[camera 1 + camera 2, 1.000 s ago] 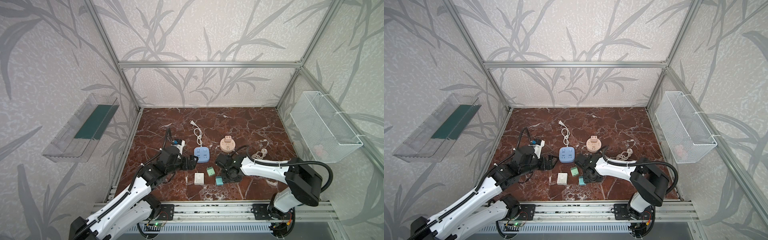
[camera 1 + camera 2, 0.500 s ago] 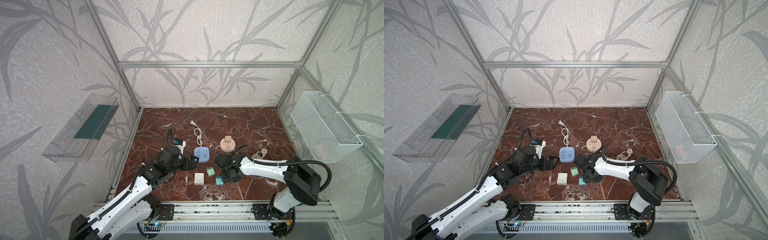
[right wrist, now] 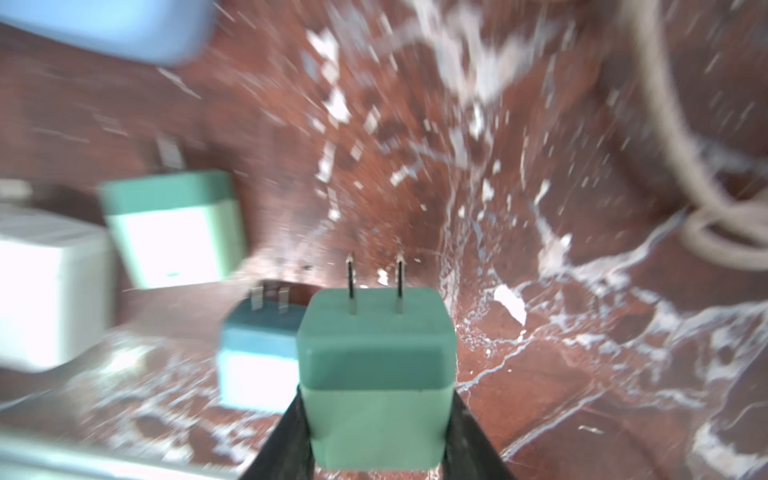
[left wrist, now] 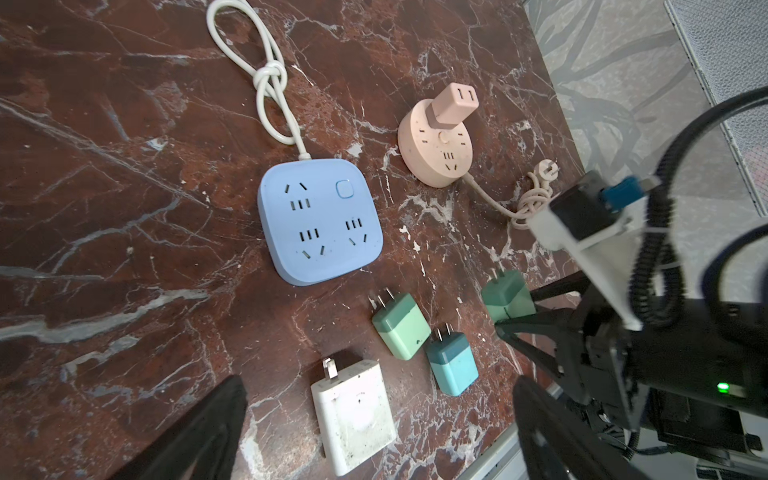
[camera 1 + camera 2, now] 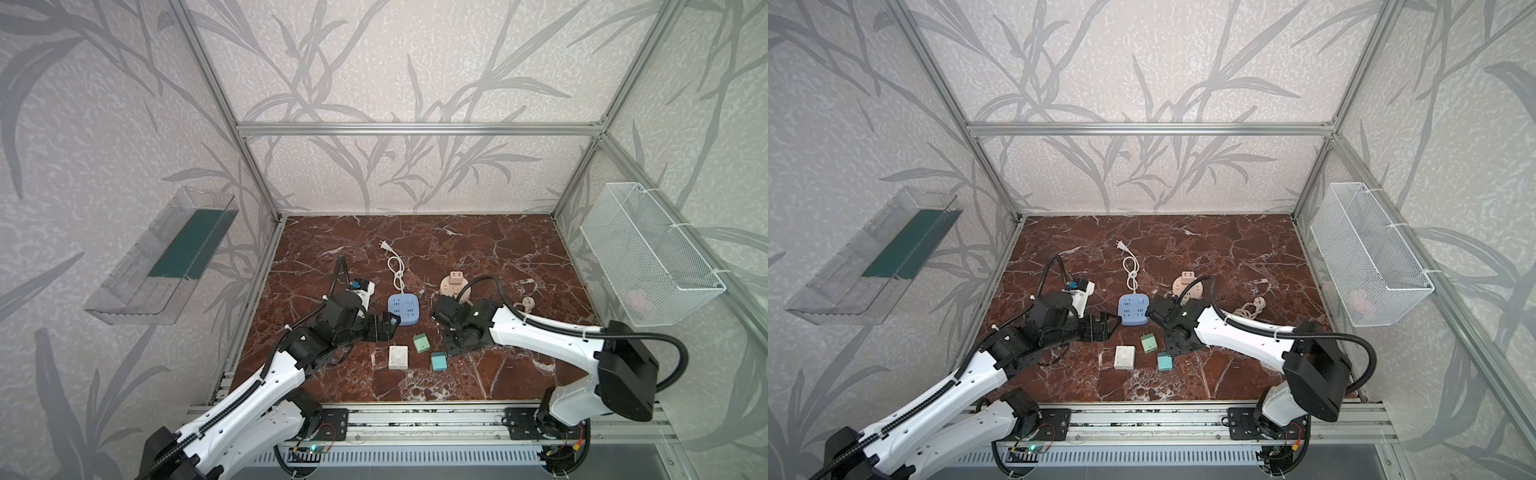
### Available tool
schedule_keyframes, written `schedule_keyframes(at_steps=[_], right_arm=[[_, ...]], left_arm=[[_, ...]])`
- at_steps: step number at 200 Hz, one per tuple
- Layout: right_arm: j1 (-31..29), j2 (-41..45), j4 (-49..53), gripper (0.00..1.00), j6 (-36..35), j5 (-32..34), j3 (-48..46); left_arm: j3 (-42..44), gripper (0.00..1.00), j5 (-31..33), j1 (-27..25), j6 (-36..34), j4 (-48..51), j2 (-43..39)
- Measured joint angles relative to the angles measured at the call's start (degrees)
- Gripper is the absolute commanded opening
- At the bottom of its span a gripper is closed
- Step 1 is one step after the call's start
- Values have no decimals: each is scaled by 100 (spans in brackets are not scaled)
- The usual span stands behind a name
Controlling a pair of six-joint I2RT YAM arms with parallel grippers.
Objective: Insert the plug
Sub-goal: 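Lift the green charger with the right gripper toward the left gripper while it approaches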
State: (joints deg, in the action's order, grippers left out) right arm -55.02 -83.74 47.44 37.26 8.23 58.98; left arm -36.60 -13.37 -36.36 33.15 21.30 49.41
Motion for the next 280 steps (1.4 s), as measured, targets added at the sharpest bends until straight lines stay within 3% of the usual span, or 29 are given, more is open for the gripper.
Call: schedule_keyframes(at_steps=[28, 90, 280], right_arm=[[0, 553, -83, 0, -616, 4, 221], [0, 601, -142, 0, -1445, -144, 553], [-13, 804, -815, 0, -2031, -535, 511]], left_arm=[[0, 97, -313, -2, 24, -118, 129], [-98, 97, -940, -2, 192, -382, 236], [-186, 94, -1749, -2, 599, -1182, 1023]])
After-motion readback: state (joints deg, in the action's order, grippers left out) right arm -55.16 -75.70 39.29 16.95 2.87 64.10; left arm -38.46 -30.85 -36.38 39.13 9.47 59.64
